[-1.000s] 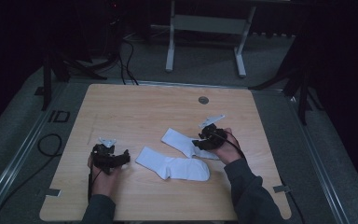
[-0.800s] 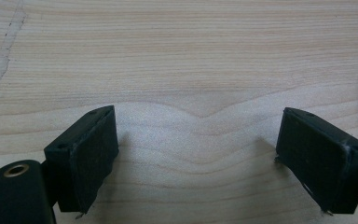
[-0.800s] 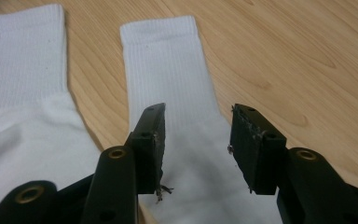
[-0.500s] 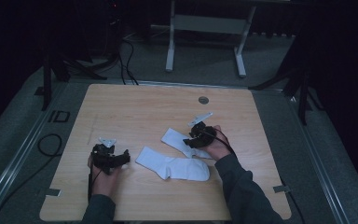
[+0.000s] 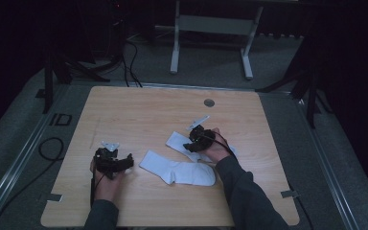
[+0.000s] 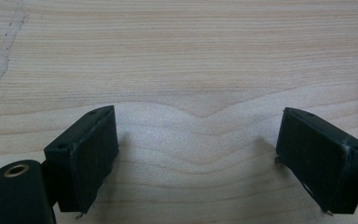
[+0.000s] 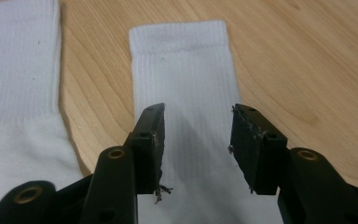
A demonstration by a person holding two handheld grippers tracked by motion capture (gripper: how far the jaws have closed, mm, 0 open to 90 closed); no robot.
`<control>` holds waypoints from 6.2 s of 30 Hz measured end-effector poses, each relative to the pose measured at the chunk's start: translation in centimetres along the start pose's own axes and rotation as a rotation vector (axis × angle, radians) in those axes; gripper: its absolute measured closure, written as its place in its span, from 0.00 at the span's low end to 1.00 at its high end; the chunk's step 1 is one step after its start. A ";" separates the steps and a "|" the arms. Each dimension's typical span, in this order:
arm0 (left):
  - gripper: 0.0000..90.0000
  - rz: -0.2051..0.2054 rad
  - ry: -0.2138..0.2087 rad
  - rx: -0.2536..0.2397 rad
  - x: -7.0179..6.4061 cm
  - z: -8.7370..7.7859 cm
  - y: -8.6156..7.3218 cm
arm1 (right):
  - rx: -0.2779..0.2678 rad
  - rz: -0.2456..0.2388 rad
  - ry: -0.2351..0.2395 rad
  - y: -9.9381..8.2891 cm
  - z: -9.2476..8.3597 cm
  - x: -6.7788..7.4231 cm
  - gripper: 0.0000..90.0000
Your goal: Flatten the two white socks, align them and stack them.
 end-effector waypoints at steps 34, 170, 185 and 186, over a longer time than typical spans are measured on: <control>0.14 0.000 0.000 0.000 0.0 0.0 0.0 | -0.016 0.046 -0.027 0.0 -1.5 -1.3 0.93; 0.92 0.252 -0.314 -0.084 -8.2 -3.7 0.0 | 0.005 0.019 0.158 1.4 2.1 12.4 0.90; 0.99 0.268 -0.306 0.013 -8.5 -2.5 -0.9 | -0.103 0.040 0.164 1.7 -3.2 10.4 0.72; 0.99 0.266 -0.306 0.013 -8.5 -2.5 -0.9 | -0.105 0.041 0.149 1.5 -3.8 10.1 0.71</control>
Point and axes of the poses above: each handheld gripper's, and its own axes: z roughly forward along the jaws, y roughly out of its top, x roughly to its left, the point moved 7 cm from there along z, roughly forward along the jaws, and after that the axes turned 1 degree about -z, right-handed, at the moved point
